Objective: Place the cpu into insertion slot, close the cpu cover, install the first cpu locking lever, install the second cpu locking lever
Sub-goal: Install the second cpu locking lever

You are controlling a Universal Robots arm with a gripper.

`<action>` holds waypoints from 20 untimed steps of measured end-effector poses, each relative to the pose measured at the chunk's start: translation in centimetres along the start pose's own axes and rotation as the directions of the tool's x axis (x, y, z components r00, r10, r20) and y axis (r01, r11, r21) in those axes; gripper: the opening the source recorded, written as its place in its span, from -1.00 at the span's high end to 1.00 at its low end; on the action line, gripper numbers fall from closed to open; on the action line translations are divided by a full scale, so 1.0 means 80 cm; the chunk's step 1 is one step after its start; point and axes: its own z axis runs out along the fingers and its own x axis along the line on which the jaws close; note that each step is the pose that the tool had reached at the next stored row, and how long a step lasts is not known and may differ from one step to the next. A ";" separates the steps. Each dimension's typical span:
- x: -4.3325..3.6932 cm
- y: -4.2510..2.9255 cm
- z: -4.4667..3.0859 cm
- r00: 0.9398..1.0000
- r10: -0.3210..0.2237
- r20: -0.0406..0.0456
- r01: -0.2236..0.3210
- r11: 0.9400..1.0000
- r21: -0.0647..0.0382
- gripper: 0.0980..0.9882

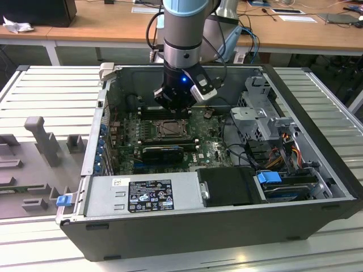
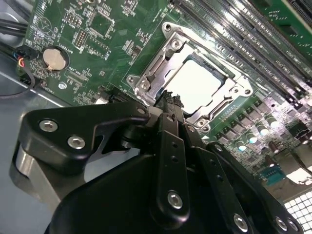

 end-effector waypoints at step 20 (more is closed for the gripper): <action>0.001 -0.0151 -0.0107 1.000 0.002 0.000 -0.002 1.000 0.000 0.98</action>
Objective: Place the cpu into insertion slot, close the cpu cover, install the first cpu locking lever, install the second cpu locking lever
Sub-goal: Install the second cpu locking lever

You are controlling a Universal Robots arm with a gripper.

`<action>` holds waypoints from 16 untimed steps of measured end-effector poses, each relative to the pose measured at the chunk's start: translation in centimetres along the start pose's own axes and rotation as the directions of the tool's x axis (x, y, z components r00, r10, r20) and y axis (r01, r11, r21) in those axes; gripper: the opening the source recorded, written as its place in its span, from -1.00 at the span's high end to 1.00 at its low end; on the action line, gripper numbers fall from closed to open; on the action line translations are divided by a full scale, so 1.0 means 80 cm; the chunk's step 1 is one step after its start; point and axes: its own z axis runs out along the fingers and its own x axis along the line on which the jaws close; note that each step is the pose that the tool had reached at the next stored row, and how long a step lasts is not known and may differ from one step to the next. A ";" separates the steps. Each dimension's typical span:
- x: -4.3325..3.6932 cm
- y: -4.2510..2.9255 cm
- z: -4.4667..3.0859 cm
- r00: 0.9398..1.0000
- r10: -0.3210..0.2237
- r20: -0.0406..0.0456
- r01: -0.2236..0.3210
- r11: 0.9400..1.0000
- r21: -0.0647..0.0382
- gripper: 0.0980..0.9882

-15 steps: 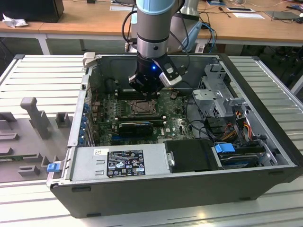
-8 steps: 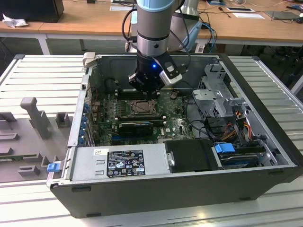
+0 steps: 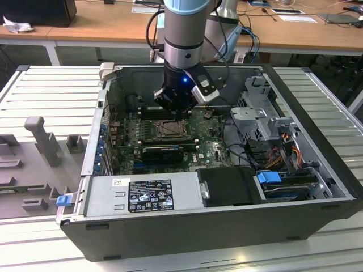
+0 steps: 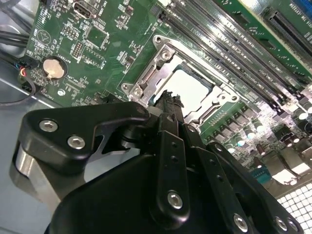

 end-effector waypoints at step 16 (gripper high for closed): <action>0.007 -0.0387 -0.0032 1.000 0.009 -0.013 -0.009 1.000 -0.001 0.98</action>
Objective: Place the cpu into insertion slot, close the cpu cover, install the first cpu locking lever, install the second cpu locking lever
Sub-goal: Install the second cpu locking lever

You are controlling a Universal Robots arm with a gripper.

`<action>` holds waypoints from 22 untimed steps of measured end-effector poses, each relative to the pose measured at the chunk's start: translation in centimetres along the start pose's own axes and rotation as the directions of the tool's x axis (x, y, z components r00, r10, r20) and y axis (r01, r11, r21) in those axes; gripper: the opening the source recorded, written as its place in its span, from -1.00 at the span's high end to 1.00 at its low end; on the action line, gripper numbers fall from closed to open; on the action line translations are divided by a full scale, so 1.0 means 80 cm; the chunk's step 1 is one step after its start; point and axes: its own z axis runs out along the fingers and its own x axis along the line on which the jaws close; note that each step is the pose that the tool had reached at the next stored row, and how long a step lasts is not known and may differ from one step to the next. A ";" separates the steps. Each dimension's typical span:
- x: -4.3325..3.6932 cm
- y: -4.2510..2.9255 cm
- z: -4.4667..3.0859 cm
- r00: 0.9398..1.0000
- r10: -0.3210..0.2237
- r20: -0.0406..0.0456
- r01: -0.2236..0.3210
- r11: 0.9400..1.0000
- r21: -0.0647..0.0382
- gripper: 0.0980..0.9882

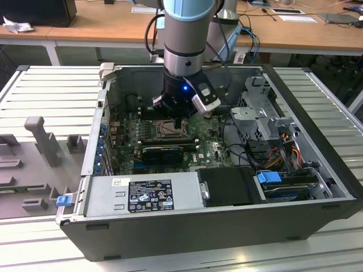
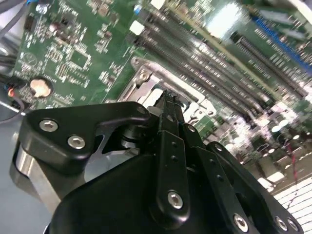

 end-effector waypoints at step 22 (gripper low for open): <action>0.051 -0.0169 0.0266 1.000 -0.011 0.001 0.011 1.000 -0.025 0.98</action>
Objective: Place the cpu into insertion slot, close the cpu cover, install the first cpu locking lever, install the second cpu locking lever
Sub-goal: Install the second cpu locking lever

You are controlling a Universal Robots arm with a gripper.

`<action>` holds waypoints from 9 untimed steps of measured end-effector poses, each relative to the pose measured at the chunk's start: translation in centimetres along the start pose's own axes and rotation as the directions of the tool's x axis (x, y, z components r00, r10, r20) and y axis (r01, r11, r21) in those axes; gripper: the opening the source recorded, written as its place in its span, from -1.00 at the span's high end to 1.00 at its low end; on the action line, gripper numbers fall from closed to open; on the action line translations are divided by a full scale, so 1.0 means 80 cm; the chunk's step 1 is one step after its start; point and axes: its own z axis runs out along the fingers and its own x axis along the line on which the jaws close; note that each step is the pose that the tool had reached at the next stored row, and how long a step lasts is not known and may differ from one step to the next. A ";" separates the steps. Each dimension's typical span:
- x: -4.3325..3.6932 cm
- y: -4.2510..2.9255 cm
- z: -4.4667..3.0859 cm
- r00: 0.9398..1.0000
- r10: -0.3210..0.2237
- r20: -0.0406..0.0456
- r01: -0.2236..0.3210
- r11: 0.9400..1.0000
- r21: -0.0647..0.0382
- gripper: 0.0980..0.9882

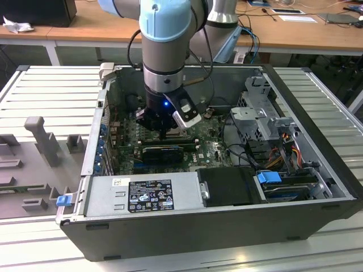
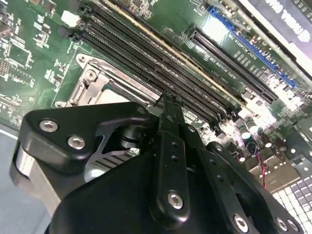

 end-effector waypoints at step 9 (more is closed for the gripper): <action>0.011 -0.0179 0.0009 1.000 -0.007 0.008 0.008 0.996 -0.094 0.98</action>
